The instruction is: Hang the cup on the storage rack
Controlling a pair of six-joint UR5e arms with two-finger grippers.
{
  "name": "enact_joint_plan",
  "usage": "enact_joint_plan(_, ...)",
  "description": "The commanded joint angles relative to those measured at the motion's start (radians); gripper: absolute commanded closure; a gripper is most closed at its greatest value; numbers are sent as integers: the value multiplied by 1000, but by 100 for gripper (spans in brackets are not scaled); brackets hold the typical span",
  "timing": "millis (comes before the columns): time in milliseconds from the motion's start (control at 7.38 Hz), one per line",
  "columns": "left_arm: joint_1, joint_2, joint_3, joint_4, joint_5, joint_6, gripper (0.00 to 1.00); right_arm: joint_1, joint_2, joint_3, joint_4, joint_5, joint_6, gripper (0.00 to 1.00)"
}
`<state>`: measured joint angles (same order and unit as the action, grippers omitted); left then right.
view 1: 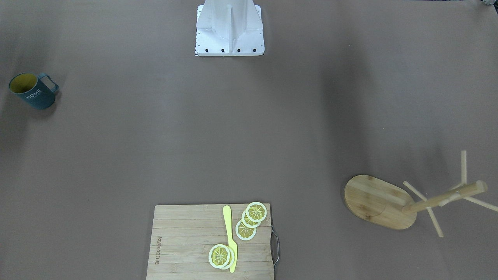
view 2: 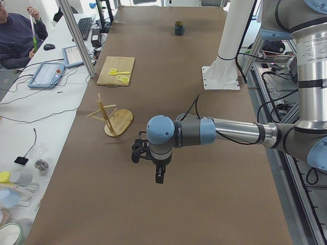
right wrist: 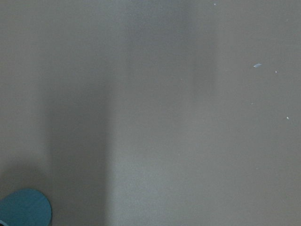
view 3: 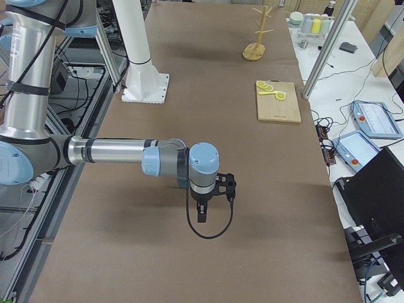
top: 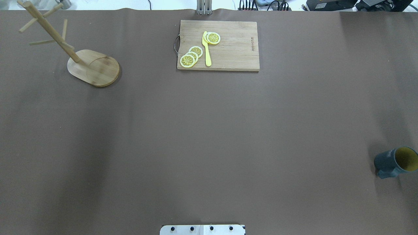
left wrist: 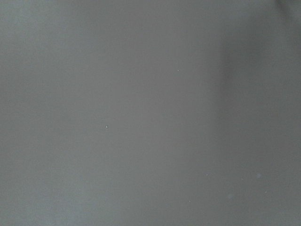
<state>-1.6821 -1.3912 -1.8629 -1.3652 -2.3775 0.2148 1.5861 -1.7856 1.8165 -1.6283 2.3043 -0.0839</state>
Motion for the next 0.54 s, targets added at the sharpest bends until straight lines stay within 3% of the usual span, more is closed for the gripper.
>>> enact_joint_plan(0, -1, 1, -9, -3, 0, 0, 1, 0, 0, 0, -1, 0, 1, 0)
enact_joint_plan(407, -1, -3, -19, -3, 1, -2, 2, 0, 2, 78, 1, 37, -1, 0)
